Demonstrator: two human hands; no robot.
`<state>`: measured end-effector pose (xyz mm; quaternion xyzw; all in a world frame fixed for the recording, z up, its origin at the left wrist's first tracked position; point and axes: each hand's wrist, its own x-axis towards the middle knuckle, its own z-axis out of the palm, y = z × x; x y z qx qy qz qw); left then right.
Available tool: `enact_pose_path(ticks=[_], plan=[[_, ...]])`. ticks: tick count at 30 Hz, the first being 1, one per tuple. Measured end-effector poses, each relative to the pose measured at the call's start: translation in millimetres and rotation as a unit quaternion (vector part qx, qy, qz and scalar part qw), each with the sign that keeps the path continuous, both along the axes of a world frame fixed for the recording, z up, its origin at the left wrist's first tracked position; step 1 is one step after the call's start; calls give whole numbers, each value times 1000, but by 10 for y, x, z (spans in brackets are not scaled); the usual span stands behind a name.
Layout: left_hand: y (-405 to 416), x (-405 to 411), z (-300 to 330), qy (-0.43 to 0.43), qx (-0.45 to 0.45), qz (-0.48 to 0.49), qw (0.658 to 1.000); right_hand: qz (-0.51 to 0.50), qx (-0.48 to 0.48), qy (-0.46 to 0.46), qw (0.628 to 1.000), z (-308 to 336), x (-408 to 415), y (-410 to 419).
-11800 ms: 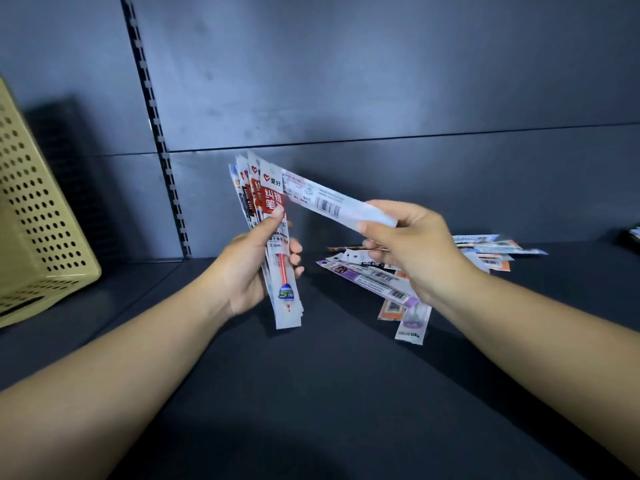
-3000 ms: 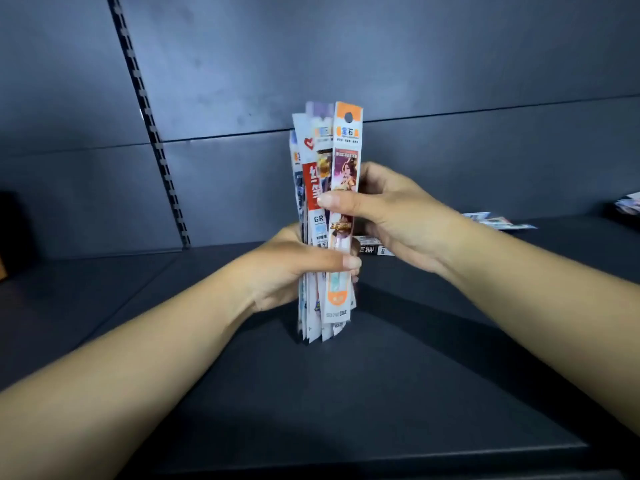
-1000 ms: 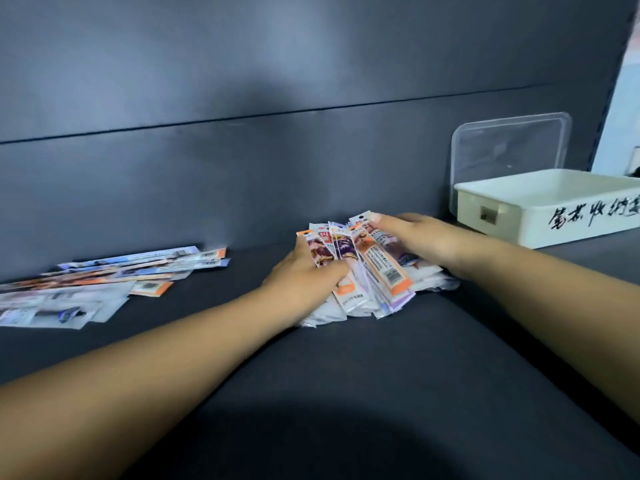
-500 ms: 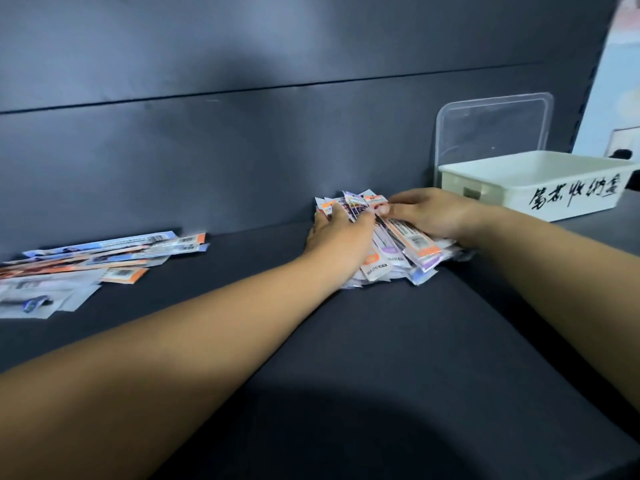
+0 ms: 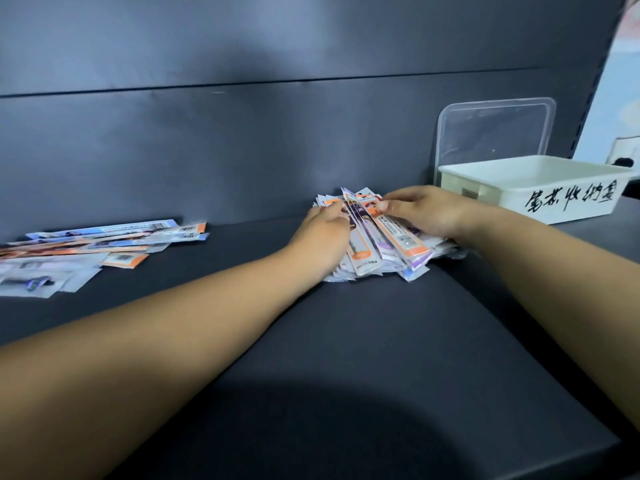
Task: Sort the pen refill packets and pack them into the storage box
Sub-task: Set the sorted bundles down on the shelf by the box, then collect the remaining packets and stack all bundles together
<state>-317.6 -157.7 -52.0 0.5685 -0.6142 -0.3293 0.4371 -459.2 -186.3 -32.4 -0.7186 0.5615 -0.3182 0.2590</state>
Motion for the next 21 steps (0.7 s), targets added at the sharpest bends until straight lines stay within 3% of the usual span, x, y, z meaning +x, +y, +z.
enact_pose_path(ticks=[4,7,12,17,21], plan=[[182,171,65,42,-30,-10,999,-41,-114,24,992,72,37,120],[320,489,84,-12,-34,11,999,-28,-167,-25,985,117,314,307],[661,1555,181,-8,-34,97,995,98,-97,-84,987,282,1099,727],[1051,2657,219,-46,-57,104,992,186,-116,74,973,370,1903,1036],[1197,3453,204,-99,-52,105,988,217,-56,199,954,296,2645,943]])
